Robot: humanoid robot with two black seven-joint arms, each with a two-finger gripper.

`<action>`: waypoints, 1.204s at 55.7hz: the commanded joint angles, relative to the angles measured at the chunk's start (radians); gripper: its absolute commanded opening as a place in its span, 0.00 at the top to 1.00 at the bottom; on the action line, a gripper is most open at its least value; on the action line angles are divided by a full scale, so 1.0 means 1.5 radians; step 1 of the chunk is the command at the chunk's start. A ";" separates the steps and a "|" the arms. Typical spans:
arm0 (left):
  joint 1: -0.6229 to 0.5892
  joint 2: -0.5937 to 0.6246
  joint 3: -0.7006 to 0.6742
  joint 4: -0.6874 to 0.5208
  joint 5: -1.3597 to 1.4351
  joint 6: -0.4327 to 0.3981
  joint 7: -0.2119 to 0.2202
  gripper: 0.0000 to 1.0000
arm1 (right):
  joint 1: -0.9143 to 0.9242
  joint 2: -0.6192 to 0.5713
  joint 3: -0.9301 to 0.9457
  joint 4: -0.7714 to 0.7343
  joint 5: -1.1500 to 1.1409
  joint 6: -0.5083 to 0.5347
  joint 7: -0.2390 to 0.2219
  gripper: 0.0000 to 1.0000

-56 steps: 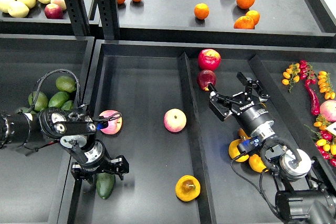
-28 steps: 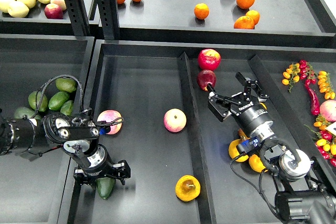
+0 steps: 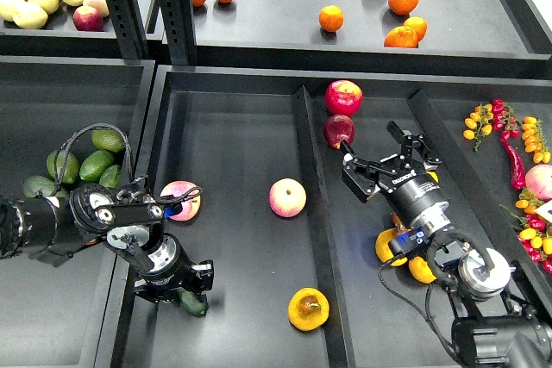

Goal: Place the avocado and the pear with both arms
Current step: 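Lift the avocado and carry it to the bin of avocados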

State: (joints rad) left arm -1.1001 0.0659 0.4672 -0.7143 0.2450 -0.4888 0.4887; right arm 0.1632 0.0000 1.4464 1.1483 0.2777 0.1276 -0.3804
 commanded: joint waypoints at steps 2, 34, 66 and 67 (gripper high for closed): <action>0.002 0.000 -0.002 0.001 -0.001 0.000 0.000 0.76 | -0.001 0.000 -0.003 0.000 0.000 0.000 0.000 0.00; -0.035 0.031 -0.059 -0.037 -0.004 0.000 0.000 0.89 | -0.012 0.000 -0.008 0.005 0.000 0.001 0.000 0.00; -0.122 0.318 -0.065 -0.100 -0.027 0.000 0.000 0.89 | -0.018 0.000 -0.011 0.005 0.000 0.001 -0.003 0.00; -0.120 0.325 -0.064 -0.100 -0.026 0.000 0.000 0.88 | -0.018 0.000 -0.011 0.005 0.000 0.001 -0.003 0.00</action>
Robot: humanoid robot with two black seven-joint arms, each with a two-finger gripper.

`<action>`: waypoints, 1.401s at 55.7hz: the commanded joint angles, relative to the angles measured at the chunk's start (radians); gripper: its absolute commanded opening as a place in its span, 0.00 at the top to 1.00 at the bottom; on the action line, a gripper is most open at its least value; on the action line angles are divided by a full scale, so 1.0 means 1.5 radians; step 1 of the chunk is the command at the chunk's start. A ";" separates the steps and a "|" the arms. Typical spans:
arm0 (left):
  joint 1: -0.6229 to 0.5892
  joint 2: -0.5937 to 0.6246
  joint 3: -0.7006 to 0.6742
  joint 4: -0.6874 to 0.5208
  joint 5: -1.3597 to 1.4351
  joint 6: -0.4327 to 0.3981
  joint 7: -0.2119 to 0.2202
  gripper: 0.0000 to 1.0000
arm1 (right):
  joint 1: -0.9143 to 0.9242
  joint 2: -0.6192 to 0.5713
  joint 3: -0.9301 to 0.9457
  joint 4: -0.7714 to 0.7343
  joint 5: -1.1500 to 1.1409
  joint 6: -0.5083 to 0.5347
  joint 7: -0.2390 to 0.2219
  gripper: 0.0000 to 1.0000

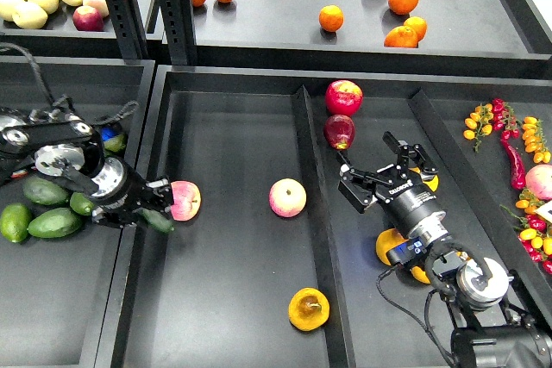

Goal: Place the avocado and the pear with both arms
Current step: 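Lift the avocado and carry it to the bin of avocados, then open the left gripper to drop the avocado among the avocados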

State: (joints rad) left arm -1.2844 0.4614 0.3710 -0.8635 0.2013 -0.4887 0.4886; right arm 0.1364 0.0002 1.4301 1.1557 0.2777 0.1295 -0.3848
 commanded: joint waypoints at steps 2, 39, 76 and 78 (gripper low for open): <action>0.006 0.074 0.000 0.000 0.003 0.000 0.000 0.88 | 0.000 0.000 0.000 0.000 0.000 0.000 0.000 0.00; 0.173 0.101 -0.088 0.016 0.051 0.000 0.000 0.86 | -0.011 0.000 -0.007 0.002 0.000 0.010 0.000 0.00; 0.168 0.105 -0.113 0.010 0.091 0.000 0.000 0.04 | -0.015 0.000 -0.015 0.004 0.000 0.010 -0.001 0.00; 0.167 0.106 -0.120 0.008 0.091 0.000 0.000 0.02 | -0.015 0.000 -0.018 0.004 -0.001 0.010 -0.001 0.00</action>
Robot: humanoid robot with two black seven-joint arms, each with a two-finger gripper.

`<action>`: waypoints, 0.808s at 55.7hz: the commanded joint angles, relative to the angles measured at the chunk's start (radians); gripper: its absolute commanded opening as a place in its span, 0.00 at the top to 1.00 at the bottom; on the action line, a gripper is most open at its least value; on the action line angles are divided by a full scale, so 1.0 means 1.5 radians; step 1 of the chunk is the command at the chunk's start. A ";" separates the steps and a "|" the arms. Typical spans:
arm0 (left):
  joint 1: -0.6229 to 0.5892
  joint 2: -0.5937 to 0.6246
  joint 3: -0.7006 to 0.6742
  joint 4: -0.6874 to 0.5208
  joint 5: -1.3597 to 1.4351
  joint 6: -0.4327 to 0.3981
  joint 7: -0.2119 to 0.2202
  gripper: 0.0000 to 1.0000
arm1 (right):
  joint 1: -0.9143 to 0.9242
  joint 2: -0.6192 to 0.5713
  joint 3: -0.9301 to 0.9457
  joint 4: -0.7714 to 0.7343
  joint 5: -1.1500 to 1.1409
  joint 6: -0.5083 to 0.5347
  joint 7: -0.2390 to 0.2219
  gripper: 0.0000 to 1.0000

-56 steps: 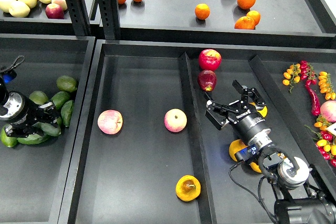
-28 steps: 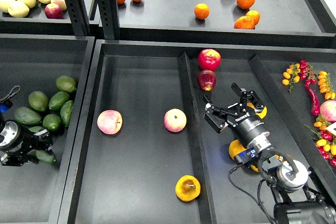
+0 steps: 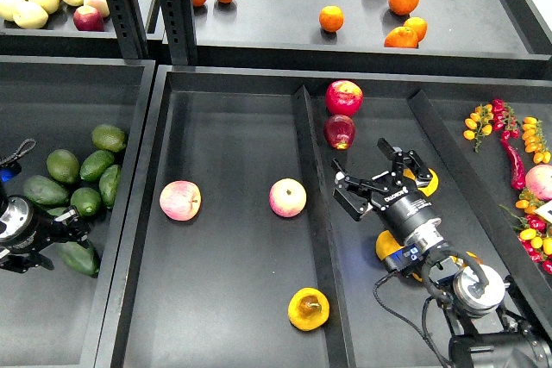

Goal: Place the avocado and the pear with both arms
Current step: 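Open the left gripper to drop the avocado among the avocados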

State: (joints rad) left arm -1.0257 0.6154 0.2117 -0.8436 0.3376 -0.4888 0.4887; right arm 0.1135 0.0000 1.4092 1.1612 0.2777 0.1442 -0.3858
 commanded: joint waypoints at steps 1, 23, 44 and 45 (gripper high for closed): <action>-0.005 0.004 -0.017 -0.006 0.000 0.000 0.000 0.02 | 0.001 0.000 -0.005 0.000 -0.001 0.000 -0.001 0.00; -0.017 0.036 -0.205 -0.035 -0.075 0.000 0.000 0.01 | -0.009 0.000 -0.021 -0.003 0.000 0.001 -0.006 0.00; 0.036 0.054 -0.429 -0.041 -0.322 0.000 0.000 0.01 | -0.020 0.000 -0.035 -0.009 0.000 0.018 -0.028 0.00; 0.045 0.053 -0.444 -0.045 -0.333 0.000 0.000 0.01 | -0.020 0.000 -0.035 -0.009 0.000 0.019 -0.029 0.00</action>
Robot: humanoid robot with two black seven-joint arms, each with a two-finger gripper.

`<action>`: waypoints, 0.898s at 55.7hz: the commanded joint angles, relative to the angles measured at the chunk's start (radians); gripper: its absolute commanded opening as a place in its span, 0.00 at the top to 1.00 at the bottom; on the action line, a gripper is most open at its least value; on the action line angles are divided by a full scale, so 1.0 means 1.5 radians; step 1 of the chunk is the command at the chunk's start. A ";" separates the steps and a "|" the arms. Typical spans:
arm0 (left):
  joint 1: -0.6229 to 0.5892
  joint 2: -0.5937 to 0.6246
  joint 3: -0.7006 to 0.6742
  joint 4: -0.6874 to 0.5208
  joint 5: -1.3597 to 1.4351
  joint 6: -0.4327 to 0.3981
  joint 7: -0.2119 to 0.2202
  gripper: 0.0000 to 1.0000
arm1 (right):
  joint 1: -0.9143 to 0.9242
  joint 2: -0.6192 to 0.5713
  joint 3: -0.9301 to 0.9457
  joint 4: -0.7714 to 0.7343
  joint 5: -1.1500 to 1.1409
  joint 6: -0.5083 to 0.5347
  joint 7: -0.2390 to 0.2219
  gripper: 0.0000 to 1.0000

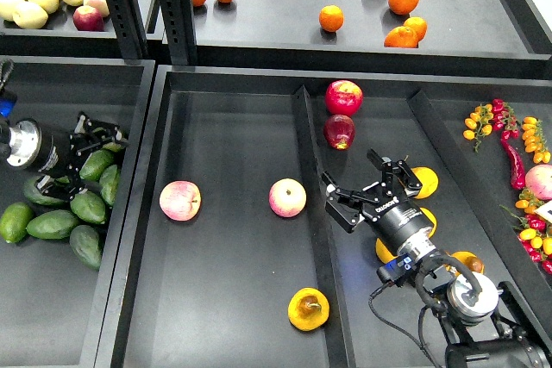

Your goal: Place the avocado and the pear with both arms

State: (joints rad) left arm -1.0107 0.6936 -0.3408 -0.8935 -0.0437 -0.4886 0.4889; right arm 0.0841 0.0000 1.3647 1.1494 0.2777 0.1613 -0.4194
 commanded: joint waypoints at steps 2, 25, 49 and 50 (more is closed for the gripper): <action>0.054 0.000 -0.103 -0.025 -0.094 0.000 0.000 0.01 | -0.002 0.000 -0.007 -0.002 0.000 0.012 -0.011 0.00; 0.452 -0.258 -0.575 -0.221 -0.113 0.000 0.000 0.01 | -0.037 -0.071 -0.064 -0.016 -0.001 0.179 -0.046 0.00; 0.703 -0.462 -0.737 -0.279 -0.109 0.000 0.000 0.01 | -0.062 -0.249 -0.148 -0.028 -0.023 0.218 -0.046 0.00; 0.706 -0.462 -0.738 -0.280 -0.108 0.000 0.000 0.01 | -0.062 -0.254 -0.150 -0.028 -0.026 0.218 -0.046 0.00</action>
State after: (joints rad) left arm -0.0131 0.0228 -1.4207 -1.3014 -0.2060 -0.4886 0.4886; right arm -0.0152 -0.3254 1.1744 1.1101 0.2649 0.4887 -0.4889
